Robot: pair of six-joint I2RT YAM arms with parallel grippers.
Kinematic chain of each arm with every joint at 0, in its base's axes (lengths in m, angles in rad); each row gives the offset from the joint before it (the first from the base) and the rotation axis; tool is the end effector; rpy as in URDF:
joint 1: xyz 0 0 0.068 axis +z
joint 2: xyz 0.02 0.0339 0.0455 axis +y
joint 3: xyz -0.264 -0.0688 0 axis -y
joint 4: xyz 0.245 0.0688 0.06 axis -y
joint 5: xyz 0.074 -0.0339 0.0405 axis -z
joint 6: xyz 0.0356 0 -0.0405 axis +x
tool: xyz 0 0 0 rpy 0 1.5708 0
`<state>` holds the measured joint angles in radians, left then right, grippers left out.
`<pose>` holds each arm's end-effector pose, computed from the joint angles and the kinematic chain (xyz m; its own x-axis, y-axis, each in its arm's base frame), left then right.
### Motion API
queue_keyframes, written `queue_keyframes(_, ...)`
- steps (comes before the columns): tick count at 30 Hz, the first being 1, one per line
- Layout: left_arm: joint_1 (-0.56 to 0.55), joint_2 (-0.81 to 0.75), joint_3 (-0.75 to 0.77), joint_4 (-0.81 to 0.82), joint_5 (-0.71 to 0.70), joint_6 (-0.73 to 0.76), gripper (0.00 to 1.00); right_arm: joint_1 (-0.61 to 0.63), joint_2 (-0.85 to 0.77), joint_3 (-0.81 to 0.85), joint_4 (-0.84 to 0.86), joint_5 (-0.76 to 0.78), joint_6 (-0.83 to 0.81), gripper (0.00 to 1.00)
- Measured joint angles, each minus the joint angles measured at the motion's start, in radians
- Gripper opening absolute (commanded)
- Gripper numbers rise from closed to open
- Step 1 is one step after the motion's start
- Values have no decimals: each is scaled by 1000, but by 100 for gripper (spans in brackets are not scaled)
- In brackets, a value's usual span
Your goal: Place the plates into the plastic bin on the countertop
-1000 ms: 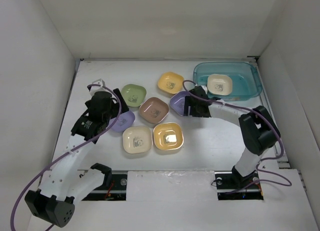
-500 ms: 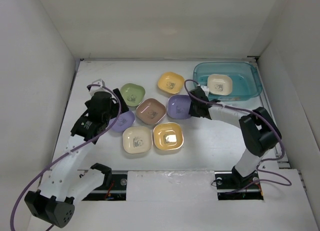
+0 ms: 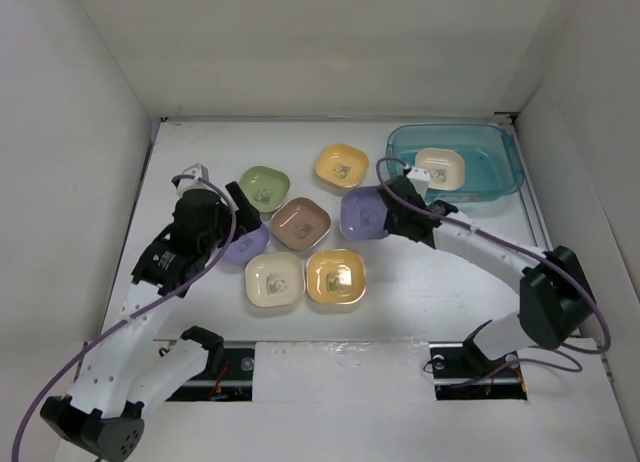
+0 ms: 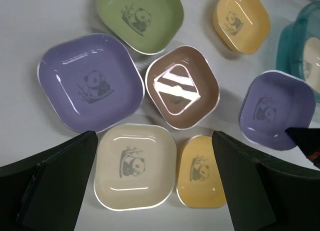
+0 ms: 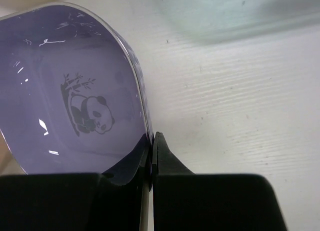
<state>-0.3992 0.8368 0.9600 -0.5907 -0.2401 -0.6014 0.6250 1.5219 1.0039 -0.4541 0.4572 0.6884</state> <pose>0.1653 -0.0606 0.3502 -0.4453 -0.4086 -0.7967 -0.0849 0.9051 -0.4167 0.2601 0.1683 0.2205 -0.7227 0.1815 -0.6669 0.1760 0.9814 0.0764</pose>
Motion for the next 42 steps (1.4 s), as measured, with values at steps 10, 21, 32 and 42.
queue_keyframes(10, 0, -118, -28, -68, 159, -82, 100, -257, -141, 217, -33, -25, -107, 0)
queue_keyframes(21, 0, -57, -105, -75, 177, -192, 100, -549, 105, 291, -6, -152, -199, 100)
queue_keyframes(32, 0, -82, -325, -94, 150, -411, 100, -367, -212, 231, 22, -212, -237, 100)
queue_keyframes(42, -13, -2, -455, -68, 159, -498, 59, -295, -266, 161, 42, -312, -281, 100)
